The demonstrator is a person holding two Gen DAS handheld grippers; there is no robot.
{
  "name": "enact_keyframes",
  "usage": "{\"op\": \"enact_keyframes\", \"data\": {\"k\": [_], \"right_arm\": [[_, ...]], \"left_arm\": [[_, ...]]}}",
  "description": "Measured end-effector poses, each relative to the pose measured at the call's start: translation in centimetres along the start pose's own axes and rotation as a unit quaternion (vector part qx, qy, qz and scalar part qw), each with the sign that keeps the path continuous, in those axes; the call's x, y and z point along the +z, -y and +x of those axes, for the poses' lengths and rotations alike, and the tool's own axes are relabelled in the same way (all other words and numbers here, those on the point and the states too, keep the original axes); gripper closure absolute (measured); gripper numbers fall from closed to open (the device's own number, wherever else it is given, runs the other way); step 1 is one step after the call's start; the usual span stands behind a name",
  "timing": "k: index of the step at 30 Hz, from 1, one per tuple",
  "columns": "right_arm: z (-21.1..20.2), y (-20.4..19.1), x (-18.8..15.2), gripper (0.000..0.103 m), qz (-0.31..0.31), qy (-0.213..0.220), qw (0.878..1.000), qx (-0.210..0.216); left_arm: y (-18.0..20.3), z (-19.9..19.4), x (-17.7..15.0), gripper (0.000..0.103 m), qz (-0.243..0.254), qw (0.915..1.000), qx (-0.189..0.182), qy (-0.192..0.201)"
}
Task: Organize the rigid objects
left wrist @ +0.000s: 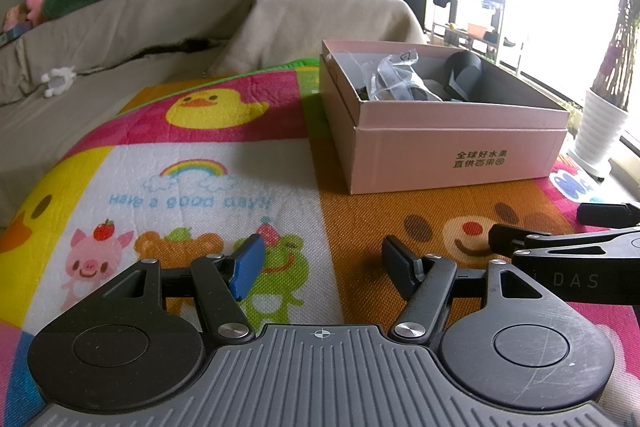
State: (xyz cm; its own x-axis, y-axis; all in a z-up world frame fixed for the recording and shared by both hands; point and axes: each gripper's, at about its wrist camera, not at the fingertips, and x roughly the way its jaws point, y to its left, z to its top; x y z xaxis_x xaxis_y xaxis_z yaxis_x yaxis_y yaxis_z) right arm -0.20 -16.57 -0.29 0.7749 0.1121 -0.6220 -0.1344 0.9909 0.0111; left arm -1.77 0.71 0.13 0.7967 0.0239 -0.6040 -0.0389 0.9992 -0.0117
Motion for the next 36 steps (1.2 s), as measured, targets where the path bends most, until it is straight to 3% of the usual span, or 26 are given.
{"op": "enact_keyframes", "data": {"k": [36], "right_arm": [[-0.02, 0.01, -0.01, 0.004, 0.0, 0.0, 1.0, 0.0]], "left_arm": [[-0.26, 0.07, -0.06, 0.032, -0.004, 1.0, -0.004, 0.0]]}}
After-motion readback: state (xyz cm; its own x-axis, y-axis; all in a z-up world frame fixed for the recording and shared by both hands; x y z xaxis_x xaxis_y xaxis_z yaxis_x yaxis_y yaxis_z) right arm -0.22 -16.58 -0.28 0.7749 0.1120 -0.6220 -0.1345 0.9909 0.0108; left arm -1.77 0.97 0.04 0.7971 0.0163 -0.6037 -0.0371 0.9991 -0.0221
